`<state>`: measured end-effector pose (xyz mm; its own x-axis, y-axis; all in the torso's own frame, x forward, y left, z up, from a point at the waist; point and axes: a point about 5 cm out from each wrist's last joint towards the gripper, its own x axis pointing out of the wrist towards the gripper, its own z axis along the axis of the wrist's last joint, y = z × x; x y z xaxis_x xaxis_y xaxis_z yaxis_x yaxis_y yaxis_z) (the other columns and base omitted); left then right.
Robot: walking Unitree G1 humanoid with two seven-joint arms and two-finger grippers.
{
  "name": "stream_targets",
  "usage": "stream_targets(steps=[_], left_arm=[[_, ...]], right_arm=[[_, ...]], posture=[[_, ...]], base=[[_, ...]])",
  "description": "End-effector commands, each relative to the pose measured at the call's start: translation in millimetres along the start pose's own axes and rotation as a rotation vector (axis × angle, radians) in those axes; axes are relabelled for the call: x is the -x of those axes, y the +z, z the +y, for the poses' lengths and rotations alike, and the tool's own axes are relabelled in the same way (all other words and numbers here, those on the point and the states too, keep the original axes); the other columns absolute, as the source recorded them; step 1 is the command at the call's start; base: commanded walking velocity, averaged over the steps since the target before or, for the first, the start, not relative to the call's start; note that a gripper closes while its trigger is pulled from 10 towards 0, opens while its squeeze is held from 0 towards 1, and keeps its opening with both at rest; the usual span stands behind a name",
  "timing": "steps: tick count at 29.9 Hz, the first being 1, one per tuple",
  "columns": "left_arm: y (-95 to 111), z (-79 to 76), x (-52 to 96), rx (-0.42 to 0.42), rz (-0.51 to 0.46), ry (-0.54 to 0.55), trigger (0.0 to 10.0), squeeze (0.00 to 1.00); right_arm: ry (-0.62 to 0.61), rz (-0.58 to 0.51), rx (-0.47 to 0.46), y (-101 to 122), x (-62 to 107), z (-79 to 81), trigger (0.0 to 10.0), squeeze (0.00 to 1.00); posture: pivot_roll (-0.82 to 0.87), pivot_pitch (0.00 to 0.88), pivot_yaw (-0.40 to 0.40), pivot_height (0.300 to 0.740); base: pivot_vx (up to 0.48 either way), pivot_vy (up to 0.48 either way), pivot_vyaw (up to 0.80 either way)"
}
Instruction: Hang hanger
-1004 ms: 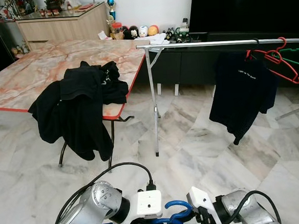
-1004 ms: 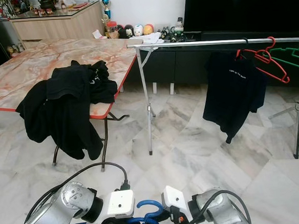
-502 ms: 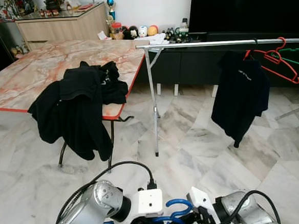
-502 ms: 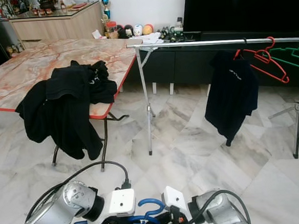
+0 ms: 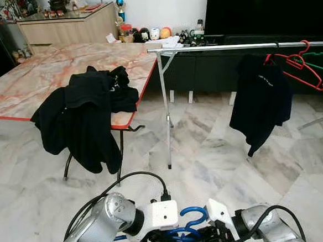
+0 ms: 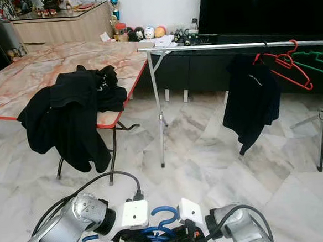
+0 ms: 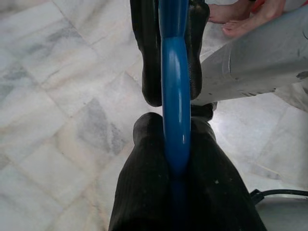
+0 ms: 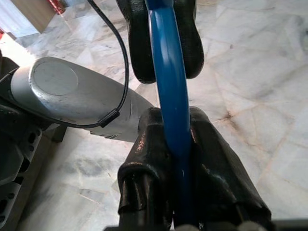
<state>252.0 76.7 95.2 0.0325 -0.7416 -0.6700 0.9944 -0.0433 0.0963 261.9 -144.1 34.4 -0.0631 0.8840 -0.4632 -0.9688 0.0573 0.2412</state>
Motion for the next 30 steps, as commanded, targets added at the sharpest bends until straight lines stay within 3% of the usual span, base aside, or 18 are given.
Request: stream_targets(steps=[1,5,6,7,8,9,15,20,26,30], left_arm=[[13,12.8,4.7,-0.102,-0.003,0.105,10.0,0.0],[15,17.6,3.9,-0.104,-0.027,0.152,10.0,0.0],[15,18.5,4.1,-0.094,-0.034,0.155,10.0,0.15],[15,18.4,5.7,-0.078,-0.05,0.137,10.0,0.83],[16,18.3,6.2,-0.075,-0.054,0.132,10.0,0.83],[15,18.9,8.4,-0.071,-0.06,0.134,10.0,1.0],[9,15.7,17.4,-0.035,-0.062,0.08,10.0,1.0],[-2,5.7,27.4,0.014,-0.075,0.012,10.0,1.0],[-10,3.7,33.6,0.029,-0.059,-0.005,10.0,1.0],[-22,6.1,44.1,0.08,-0.04,0.051,10.0,1.0]], right_arm=[[0.038,0.011,-0.016,-1,-8.2,2.9,0.0,0.0],[0.039,0.013,-0.019,-2,-9.2,3.2,0.0,0.0],[0.039,0.013,-0.02,-2,-9.3,3.3,0.0,0.0],[0.04,0.012,-0.02,-2,-9.4,3.3,0.0,0.0],[0.041,0.012,-0.02,-2,-9.5,3.3,0.0,0.0],[0.04,0.013,-0.021,-2,-9.9,3.5,0.0,0.0],[0.061,0.079,-0.035,-16,-12.9,9.6,0.0,0.0],[0.035,0.148,-0.11,-41,-11.4,18.7,0.0,0.0],[0.014,0.192,-0.141,-54,-7.9,23.1,0.0,0.0],[-0.232,0.214,-0.176,-67,-0.4,14.0,0.0,0.0]], posture=[[0.07,0.019,0.006,0.74],[0.07,0.017,0.006,0.74],[0.07,0.017,0.006,0.74],[0.07,0.018,0.005,0.74],[0.07,0.018,0.005,0.74],[0.07,0.019,0.005,0.74],[0.07,0.02,0.004,0.74],[0.08,0.027,0.001,0.74],[0.07,0.028,-0.001,0.74],[0.07,0.033,0.001,0.74]], base=[[0.0,0.0,0.0],[0.0,0.0,0.0],[0.0,0.0,0.0],[0.0,0.0,0.0],[0.0,0.0,0.0],[0.0,0.0,0.0],[0.0,0.0,0.0],[0.0,0.0,0.0],[0.0,0.0,0.0],[0.0,0.0,0.0]])
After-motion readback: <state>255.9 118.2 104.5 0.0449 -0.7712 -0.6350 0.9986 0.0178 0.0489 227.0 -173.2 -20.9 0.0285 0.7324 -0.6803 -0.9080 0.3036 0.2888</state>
